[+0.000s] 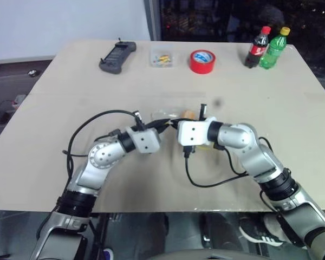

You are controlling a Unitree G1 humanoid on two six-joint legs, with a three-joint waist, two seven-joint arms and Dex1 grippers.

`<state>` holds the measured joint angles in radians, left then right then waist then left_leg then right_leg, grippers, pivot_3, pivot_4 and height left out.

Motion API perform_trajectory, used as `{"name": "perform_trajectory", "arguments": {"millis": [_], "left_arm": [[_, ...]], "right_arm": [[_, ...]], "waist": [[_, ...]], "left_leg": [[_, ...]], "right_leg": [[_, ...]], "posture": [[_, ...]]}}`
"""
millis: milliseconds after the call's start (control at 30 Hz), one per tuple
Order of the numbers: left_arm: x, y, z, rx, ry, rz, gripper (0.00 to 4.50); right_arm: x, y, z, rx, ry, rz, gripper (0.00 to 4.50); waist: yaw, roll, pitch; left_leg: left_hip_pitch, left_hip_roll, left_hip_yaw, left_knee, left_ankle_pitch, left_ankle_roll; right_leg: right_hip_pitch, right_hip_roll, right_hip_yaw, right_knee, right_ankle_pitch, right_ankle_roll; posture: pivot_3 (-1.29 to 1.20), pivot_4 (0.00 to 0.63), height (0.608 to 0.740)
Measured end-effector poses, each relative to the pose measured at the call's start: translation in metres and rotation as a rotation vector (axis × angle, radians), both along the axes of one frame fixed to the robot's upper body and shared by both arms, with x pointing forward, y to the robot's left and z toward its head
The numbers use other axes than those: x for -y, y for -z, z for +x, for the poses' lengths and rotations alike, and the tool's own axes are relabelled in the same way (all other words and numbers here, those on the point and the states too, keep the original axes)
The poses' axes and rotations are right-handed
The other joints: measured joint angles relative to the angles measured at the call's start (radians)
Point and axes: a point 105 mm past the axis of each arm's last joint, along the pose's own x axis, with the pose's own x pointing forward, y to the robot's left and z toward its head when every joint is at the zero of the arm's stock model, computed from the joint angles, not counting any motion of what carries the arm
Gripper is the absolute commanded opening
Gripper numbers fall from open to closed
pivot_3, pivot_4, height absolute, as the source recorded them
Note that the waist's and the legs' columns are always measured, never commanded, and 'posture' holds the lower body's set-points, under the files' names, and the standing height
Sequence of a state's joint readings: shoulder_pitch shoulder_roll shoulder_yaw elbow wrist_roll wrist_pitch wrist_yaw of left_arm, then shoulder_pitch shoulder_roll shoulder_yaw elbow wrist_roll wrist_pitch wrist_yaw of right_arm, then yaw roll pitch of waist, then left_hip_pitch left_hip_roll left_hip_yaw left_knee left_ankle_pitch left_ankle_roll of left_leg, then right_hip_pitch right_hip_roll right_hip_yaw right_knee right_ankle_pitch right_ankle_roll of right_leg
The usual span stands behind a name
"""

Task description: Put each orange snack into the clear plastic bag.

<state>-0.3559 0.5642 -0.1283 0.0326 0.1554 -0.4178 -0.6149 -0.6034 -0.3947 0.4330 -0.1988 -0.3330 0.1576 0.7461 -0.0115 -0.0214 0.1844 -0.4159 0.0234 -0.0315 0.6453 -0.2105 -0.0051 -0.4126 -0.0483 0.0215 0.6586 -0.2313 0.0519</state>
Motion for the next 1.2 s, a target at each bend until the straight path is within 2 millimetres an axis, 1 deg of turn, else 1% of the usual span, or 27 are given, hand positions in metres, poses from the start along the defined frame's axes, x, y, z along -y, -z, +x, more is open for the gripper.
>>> {"name": "perform_trajectory", "arguments": {"millis": [100, 167, 200, 267, 367, 467, 600, 633, 667, 700, 733, 767, 867, 900, 967, 1000, 1033, 1067, 1100, 1133, 1200], "left_arm": [[-0.002, -0.002, 0.004, -0.022, -0.011, -0.035, 0.0], [-0.004, -0.002, 0.006, -0.04, -0.022, -0.054, 0.0], [-0.005, -0.003, 0.007, -0.043, -0.023, -0.06, 0.0], [-0.005, -0.006, 0.009, -0.053, -0.026, -0.083, 0.0], [-0.005, -0.008, 0.012, -0.069, -0.032, -0.108, 0.0], [-0.006, -0.01, 0.015, -0.09, -0.042, -0.129, 0.0], [-0.009, -0.016, 0.021, -0.128, -0.059, -0.172, 0.0], [-0.014, -0.02, 0.025, -0.138, -0.079, -0.196, 0.0], [-0.018, -0.023, 0.028, -0.139, -0.095, -0.213, 0.0], [-0.022, -0.027, 0.032, -0.138, -0.112, -0.225, 0.0], [-0.025, -0.03, 0.036, -0.138, -0.123, -0.239, 0.0], [-0.024, -0.035, 0.041, -0.142, -0.127, -0.264, 0.0], [-0.015, -0.047, 0.056, -0.159, -0.111, -0.315, 0.0], [-0.011, -0.053, 0.062, -0.166, -0.101, -0.328, 0.0], [-0.007, -0.063, 0.072, -0.173, -0.091, -0.342, 0.0], [-0.005, -0.068, 0.077, -0.18, -0.087, -0.344, 0.0], [-0.005, -0.073, 0.083, -0.188, -0.089, -0.346, 0.0], [-0.005, -0.076, 0.086, -0.192, -0.092, -0.351, 0.0], [-0.005, -0.077, 0.087, -0.194, -0.092, -0.351, 0.0], [-0.004, -0.075, 0.088, -0.206, -0.089, -0.351, 0.0], [-0.003, -0.071, 0.09, -0.217, -0.09, -0.35, 0.0]], "right_arm": [[0.021, 0.004, 0.003, -0.012, 0.08, -0.002, 0.04], [0.041, 0.008, 0.007, -0.032, 0.157, -0.01, 0.04], [0.045, 0.009, 0.008, -0.034, 0.171, -0.01, 0.04], [0.061, 0.011, 0.009, -0.039, 0.235, -0.016, 0.04], [0.075, 0.011, 0.013, -0.034, 0.303, -0.014, 0.04], [0.084, 0.01, 0.018, -0.019, 0.351, -0.02, 0.04], [0.106, 0.002, 0.034, 0.017, 0.468, -0.017, 0.04], [0.121, 0.0, 0.041, 0.028, 0.53, -0.024, 0.04], [0.131, -0.002, 0.045, 0.032, 0.574, -0.028, 0.04], [0.141, -0.005, 0.05, 0.045, 0.613, -0.035, 0.04], [0.146, -0.009, 0.054, 0.055, 0.638, -0.034, 0.04], [0.149, -0.014, 0.058, 0.071, 0.651, -0.033, 0.04], [0.147, -0.034, 0.068, 0.128, 0.65, -0.019, 0.04], [0.147, -0.042, 0.07, 0.152, 0.643, -0.015, 0.04], [0.147, -0.051, 0.072, 0.165, 0.627, -0.007, 0.04], [0.147, -0.053, 0.07, 0.132, 0.612, 0.021, 0.04], [0.144, -0.053, 0.066, 0.063, 0.584, 0.074, 0.04], [0.137, -0.053, 0.059, -0.012, 0.542, 0.137, 0.56], [0.134, -0.053, 0.056, -0.037, 0.525, 0.159, 0.85], [0.126, -0.051, 0.05, -0.107, 0.487, 0.216, 1.31], [0.117, -0.049, 0.044, -0.187, 0.456, 0.283, 2.3]], "waist": [[0.0, 0.0, 0.0], [-0.001, 0.0, 0.0], [-0.001, 0.0, 0.0], [-0.002, 0.0, 0.0], [-0.004, 0.0, 0.0], [-0.003, 0.0, 0.0], [-0.003, 0.0, 0.0], [-0.002, 0.0, 0.0], [-0.002, 0.0, 0.0], [-0.001, 0.0, 0.0], [-0.002, 0.0, 0.0], [-0.002, 0.0, 0.0], [-0.002, 0.0, 0.0], [-0.002, 0.0, 0.0], [-0.002, 0.0, 0.0], [-0.001, 0.0, 0.0], [-0.002, 0.0, 0.0], [-0.003, 0.0, 0.0], [-0.006, 0.0, 0.0], [-0.009, 0.0, 0.0], [-0.011, 0.0, 0.0]], "left_leg": [[0.0, 0.0, 0.0, 0.0, 0.0, 0.0], [0.0, 0.0, 0.0, 0.0, 0.0, 0.0], [0.0, 0.0, 0.0, 0.0, 0.0, 0.0], [0.0, 0.0, 0.0, 0.0, 0.0, 0.0], [0.001, 0.0, 0.001, 0.0, 0.0, 0.0], [0.0, 0.0, 0.001, 0.0, 0.0, 0.0], [0.0, 0.0, 0.001, 0.0, 0.0, 0.0], [0.0, 0.0, 0.001, 0.0, 0.0, 0.0], [0.0, 0.0, 0.001, 0.0, 0.0, 0.0], [0.0, 0.0, 0.0, 0.0, 0.0, 0.0], [0.0, 0.0, 0.0, 0.0, 0.0, 0.0], [0.0, 0.0, 0.001, 0.0, 0.0, 0.0], [0.0, 0.0, 0.001, 0.001, 0.0, 0.0], [0.0, -0.001, 0.001, 0.0, 0.0, 0.0], [-0.001, -0.001, 0.0, 0.0, 0.0, 0.0], [-0.001, -0.001, 0.0, 0.0, 0.0, 0.0], [-0.002, -0.001, 0.0, 0.0, 0.0, 0.0], [-0.002, -0.001, 0.0, 0.0, 0.0, 0.0], [-0.002, -0.001, 0.0, 0.0, 0.0, 0.001], [-0.002, -0.001, 0.0, 0.0, -0.001, 0.001], [-0.002, -0.001, 0.0, 0.0, -0.001, 0.001]], "right_leg": [[0.0, 0.0, 0.0, 0.0, 0.0, 0.0], [0.0, 0.0, 0.0, 0.0, 0.0, 0.0], [0.0, 0.0, 0.0, 0.0, 0.0, 0.0], [0.0, 0.0, 0.0, 0.0, 0.0, 0.0], [0.0, 0.0, 0.001, 0.0, 0.0, 0.0], [0.0, 0.0, 0.001, 0.0, 0.0, 0.0], [0.0, 0.0, 0.001, 0.0, 0.0, 0.0], [0.0, 0.0, 0.001, 0.0, 0.0, 0.0], [0.0, 0.0, 0.001, 0.0, 0.0, 0.0], [0.0, 0.0, 0.0, 0.0, 0.0, 0.0], [0.0, 0.0, 0.0, 0.0, 0.0, 0.0], [0.0, 0.0, 0.001, 0.0, 0.0, 0.0], [0.0, 0.0, 0.0, 0.0, 0.0, 0.0], [0.0, 0.0, 0.0, 0.0, 0.0, 0.0], [0.0, 0.0, 0.0, -0.001, 0.0, 0.0], [0.0, 0.0, 0.0, -0.001, 0.0, 0.0], [0.0, 0.0, 0.0, -0.002, 0.0, 0.0], [0.0, 0.0, 0.0, -0.002, 0.0, 0.0], [0.0, 0.0, 0.0, -0.002, 0.0, 0.0], [0.0, 0.0, 0.001, -0.002, 0.0, 0.0], [-0.001, 0.0, 0.0, -0.001, 0.0, 0.0]], "posture": [[0.0, 0.15, 0.74], [0.0, 0.15, 0.74], [0.0, 0.15, 0.74], [0.0, 0.15, 0.74], [0.0, 0.15, 0.74], [0.0, 0.15, 0.74], [0.0, 0.15, 0.74], [0.0, 0.15, 0.74], [0.0, 0.15, 0.74], [0.0, 0.15, 0.74], [0.0, 0.15, 0.74], [0.0, 0.15, 0.74], [0.0, 0.15, 0.74], [0.0, 0.15, 0.74], [0.0, 0.15, 0.74], [0.0, 0.15, 0.74], [0.0, 0.15, 0.74], [0.0, 0.15, 0.74], [0.0, 0.15, 0.74], [0.0, 0.15, 0.74], [0.0, 0.15, 0.74]]}}
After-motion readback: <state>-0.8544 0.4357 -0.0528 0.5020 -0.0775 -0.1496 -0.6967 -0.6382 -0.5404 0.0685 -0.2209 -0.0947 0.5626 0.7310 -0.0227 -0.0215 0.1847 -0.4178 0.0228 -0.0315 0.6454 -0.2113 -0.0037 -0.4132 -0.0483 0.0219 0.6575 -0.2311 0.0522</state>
